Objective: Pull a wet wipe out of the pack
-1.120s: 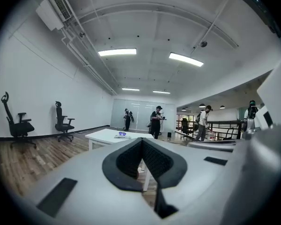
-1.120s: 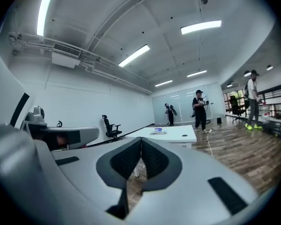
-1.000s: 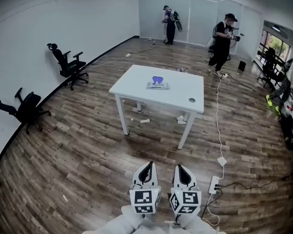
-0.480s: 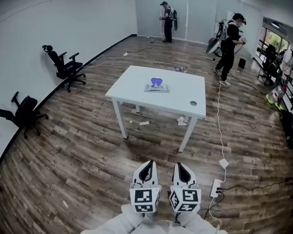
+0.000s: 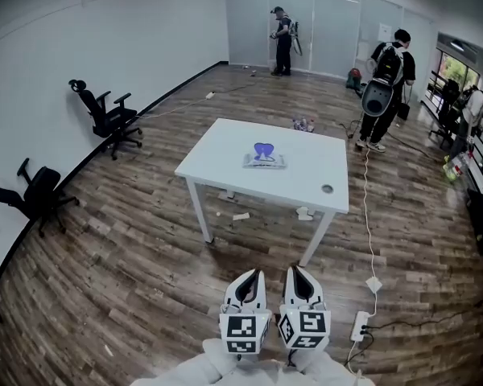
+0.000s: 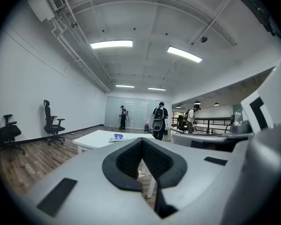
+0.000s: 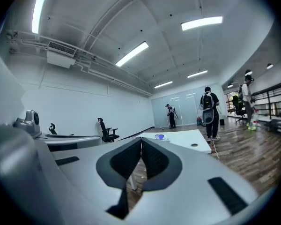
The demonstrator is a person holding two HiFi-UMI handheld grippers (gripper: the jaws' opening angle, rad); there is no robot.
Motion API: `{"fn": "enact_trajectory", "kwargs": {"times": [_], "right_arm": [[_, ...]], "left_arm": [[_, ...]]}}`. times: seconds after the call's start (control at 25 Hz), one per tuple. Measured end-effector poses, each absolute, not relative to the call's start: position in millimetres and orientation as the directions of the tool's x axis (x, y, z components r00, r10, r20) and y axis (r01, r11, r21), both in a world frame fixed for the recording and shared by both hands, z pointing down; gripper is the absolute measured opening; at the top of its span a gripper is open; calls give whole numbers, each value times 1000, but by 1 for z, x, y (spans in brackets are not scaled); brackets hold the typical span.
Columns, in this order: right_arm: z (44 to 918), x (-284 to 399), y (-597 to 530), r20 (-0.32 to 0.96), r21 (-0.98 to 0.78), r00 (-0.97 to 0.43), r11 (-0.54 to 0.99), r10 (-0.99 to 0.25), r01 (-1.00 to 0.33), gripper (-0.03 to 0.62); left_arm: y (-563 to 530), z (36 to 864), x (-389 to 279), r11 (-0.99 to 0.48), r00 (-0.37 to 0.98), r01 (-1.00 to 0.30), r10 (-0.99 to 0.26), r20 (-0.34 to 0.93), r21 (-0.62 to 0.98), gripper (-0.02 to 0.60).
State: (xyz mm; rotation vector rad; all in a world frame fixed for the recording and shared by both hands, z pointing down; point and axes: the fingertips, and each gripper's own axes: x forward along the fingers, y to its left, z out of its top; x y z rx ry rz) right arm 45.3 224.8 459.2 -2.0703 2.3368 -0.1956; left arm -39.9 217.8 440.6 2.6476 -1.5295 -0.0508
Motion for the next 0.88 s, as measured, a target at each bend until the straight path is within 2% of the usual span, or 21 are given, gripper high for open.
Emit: {"fn": "enact_trajectory", "kwargs": {"times": [0.88], "right_arm": [[469,44,119,99,-103,-95,85,-991,-991,9]], "left_arm": [[102,444,-48,-499,502,-862,-865,13,91,0]]}}
